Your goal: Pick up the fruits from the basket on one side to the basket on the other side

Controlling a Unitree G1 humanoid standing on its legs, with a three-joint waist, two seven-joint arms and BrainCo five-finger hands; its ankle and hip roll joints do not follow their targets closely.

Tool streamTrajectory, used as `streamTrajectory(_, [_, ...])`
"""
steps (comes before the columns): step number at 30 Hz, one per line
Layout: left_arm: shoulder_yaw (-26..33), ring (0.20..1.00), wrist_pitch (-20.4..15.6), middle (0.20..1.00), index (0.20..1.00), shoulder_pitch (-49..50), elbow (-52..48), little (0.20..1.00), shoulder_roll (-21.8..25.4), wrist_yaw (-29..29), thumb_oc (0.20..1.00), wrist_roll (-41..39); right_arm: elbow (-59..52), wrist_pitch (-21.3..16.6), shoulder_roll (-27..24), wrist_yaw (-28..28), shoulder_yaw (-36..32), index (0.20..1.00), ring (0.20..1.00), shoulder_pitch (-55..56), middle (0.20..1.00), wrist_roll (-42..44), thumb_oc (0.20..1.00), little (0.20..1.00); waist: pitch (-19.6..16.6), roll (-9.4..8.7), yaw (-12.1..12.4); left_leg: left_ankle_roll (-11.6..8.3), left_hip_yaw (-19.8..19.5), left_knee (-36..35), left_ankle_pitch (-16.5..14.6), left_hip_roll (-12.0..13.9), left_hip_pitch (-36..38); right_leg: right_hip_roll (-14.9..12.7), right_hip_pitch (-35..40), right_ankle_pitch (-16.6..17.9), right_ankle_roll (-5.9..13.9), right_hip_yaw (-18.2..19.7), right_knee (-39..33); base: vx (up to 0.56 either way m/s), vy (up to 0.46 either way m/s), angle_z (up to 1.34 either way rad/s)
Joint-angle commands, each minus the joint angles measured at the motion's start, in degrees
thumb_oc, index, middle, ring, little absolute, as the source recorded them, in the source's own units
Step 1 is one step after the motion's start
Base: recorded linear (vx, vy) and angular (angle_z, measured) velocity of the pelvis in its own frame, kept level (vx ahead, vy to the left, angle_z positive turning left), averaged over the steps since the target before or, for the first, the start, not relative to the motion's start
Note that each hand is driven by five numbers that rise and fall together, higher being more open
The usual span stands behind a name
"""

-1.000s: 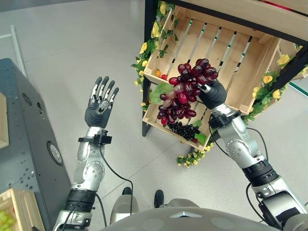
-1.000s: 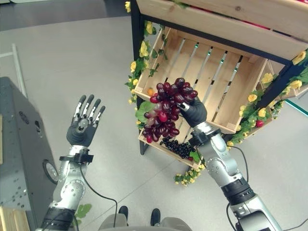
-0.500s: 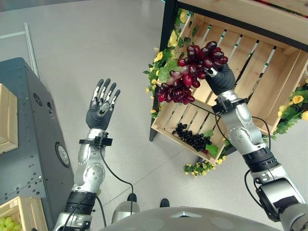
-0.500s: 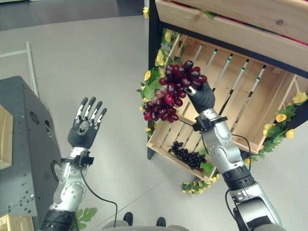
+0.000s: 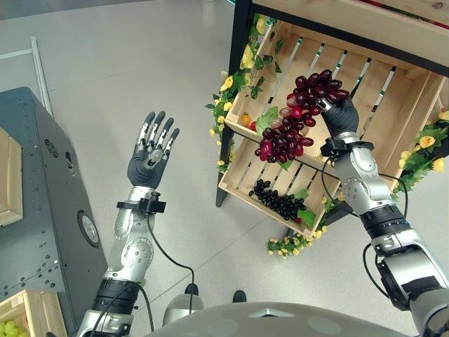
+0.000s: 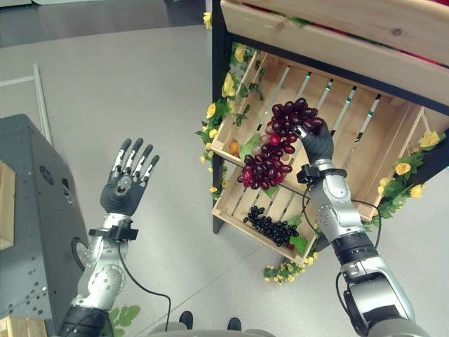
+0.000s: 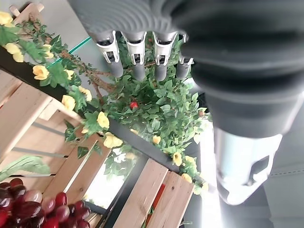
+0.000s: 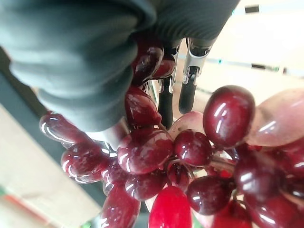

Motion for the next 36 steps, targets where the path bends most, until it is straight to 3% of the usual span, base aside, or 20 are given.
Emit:
streamTrajectory(1, [-1.8, 1.0, -1.8, 1.0, 1.0, -0.2, -3.3, 1.0, 2.2, -0.6, 1.0, -0.9, 4.1, -4.3, -2.8, -1.4, -3.8, 0.2, 0.2, -7.7, 0.2, -1.4, 0.2, 0.2, -3.6, -1.16, 1.1, 0.0, 1.0, 0.5, -3.1, -0.1, 1.2, -3.5, 0.3, -0.9, 6.71, 0.3, 2.1, 0.0, 0.0, 0.0])
streamTrajectory(12, [-4.8, 1.0, -1.6, 1.0, 1.0, -1.3, -3.6, 1.0, 3.8, -0.9, 1.0, -1.9, 23.8, -1.5, -8.7, -3.6, 0.3, 0.2, 0.2, -17.6, 0.2, -4.5, 0.2, 0.2, -3.0, -1.49, 1.6, -0.25, 0.5, 0.5, -2.8, 0.0, 0.9, -3.5, 0.2, -0.7, 6.97, -0.3, 2.0, 0.0, 0.0, 0.01])
streamTrajectory(30, [-6.1, 1.0, -1.3, 1.0, 1.0, -1.5, -4.5, 1.0, 5.5, -0.2, 1.0, -1.7, 34.0, 0.3, -14.2, -4.7, 4.0, 0.2, 0.2, -25.4, 0.2, -7.1, 0.2, 0.2, -3.1, -1.34, 1.2, -0.37, 0.3, 0.3, -2.7, 0.0, 0.6, -3.8, 0.0, -0.4, 7.39, -0.6, 1.8, 0.0, 0.0, 0.0])
streamTrajectory(31, [-6.2, 1.0, -1.3, 1.0, 1.0, -1.6, -4.4, 1.0, 5.6, -0.1, 1.0, -1.5, 34.2, 0.7, -14.2, -4.7, 4.4, 1.0, 1.0, -25.3, 1.0, -7.7, 1.0, 1.0, -3.1, -1.28, 1.0, -0.38, 0.4, 0.2, -2.7, 0.0, 0.7, -3.8, 0.1, -0.4, 7.39, -0.5, 1.7, 0.0, 0.0, 0.0])
streamTrajectory(36, [-6.3, 1.0, -1.4, 1.0, 1.0, -1.9, -4.4, 1.0, 5.5, 0.2, 1.0, -1.5, 33.9, 0.3, -13.5, -5.3, 3.9, 1.0, 1.0, -24.7, 1.0, -7.8, 1.0, 1.0, -3.1, -1.08, 0.8, -0.35, 0.4, 0.2, -2.8, 0.1, 0.8, -3.8, 0.1, -0.5, 7.37, -0.5, 1.7, 0.0, 0.0, 0.0])
